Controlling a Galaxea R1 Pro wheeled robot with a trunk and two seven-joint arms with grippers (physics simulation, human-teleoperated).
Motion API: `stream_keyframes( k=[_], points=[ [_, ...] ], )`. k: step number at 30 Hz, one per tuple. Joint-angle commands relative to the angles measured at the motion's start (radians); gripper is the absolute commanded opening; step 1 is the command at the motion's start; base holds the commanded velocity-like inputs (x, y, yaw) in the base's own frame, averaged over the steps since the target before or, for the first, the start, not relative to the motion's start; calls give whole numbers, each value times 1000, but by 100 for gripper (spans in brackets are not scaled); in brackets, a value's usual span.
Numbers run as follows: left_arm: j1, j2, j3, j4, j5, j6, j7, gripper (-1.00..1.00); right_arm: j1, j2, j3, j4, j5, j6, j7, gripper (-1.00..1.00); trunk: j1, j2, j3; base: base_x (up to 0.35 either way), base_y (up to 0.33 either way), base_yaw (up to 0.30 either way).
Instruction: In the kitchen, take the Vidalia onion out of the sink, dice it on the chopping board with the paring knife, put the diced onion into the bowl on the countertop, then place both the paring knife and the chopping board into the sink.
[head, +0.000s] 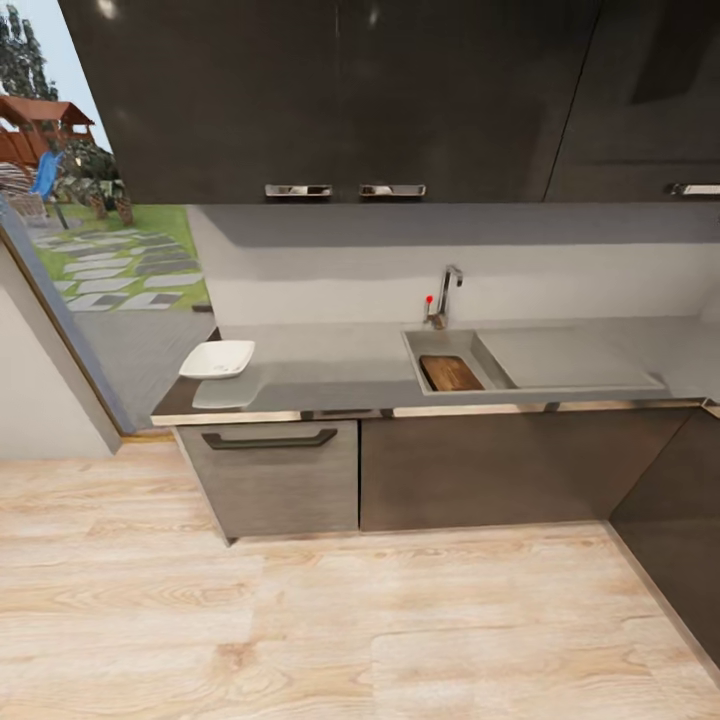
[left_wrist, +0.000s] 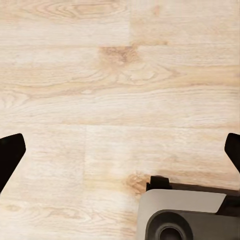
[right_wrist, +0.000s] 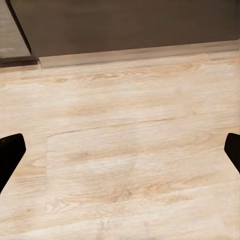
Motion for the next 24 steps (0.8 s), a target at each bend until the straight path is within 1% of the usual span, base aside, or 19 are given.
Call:
stream_keyframes(
  k=[1,24],
  points=[
    [-1,0,-8,1,10,-3,2,100,-1,0,9,0,-3,-2,-6,100,1,-2,0,0,0,0],
    [-1,-2,-9,1,10,-3,2,100,-1,0,9,0,-3,-2,-6,100,1,-2,36,0,0,0]
  ],
)
